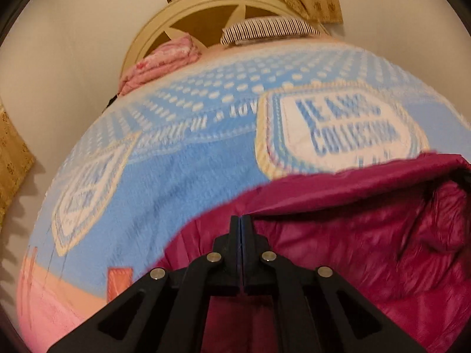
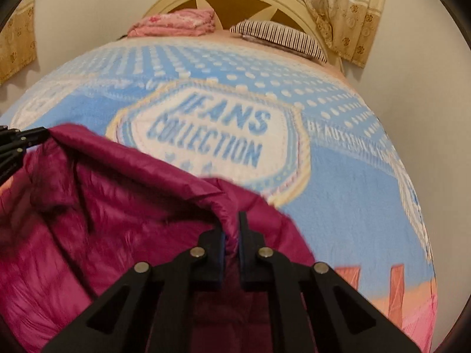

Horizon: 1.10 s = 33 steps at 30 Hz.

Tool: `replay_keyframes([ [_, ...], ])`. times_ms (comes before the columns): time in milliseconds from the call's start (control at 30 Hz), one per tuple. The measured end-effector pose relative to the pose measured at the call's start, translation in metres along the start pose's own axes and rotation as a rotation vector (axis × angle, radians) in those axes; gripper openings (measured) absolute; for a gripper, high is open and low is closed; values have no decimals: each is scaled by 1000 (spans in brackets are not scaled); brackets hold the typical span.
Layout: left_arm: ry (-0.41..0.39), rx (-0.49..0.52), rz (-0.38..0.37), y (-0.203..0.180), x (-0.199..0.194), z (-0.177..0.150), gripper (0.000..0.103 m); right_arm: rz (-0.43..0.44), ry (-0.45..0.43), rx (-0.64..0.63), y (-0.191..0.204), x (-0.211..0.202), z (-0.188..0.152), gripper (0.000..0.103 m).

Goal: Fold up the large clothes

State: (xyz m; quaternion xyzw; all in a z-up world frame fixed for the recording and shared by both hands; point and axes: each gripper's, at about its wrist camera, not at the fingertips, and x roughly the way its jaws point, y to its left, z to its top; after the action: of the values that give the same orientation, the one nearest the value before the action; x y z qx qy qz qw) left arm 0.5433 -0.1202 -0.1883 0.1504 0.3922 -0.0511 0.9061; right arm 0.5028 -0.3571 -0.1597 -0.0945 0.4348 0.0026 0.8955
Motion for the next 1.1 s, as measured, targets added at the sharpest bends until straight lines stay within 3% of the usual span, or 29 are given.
replay_keyframes([
  [167, 67, 11, 34, -7, 27, -27, 0, -26, 48, 21, -2, 26, -24, 6],
  [400, 54, -126, 5, 31, 6, -9, 1, -20, 39, 37, -8, 16, -18, 9],
  [433, 48, -133, 13, 34, 4, -6, 1, -9, 38, 54, -11, 15, -18, 14],
  [533, 20, -205, 12, 56, -6, 3, 1, -3, 27, 103, -20, 8, -21, 49],
  [567, 12, -222, 12, 60, -9, 6, 1, 1, 21, 110, -22, 4, -23, 52],
  [767, 1, -290, 15, 75, -1, 35, 1, -10, -21, 151, -37, -25, -16, 58],
  [900, 33, -327, -64, 65, 13, 60, 2, -13, -70, 246, -46, -42, 4, 62],
  [967, 41, -293, -72, 50, 21, 72, 2, -4, -85, 287, -46, -42, 18, 63],
  [1033, 46, -253, -16, 34, 34, 77, 2, 6, -85, 297, -39, -33, 34, 63],
  [1100, 105, -234, -17, 23, 49, 70, 2, 39, -66, 328, -32, -18, 49, 63],
])
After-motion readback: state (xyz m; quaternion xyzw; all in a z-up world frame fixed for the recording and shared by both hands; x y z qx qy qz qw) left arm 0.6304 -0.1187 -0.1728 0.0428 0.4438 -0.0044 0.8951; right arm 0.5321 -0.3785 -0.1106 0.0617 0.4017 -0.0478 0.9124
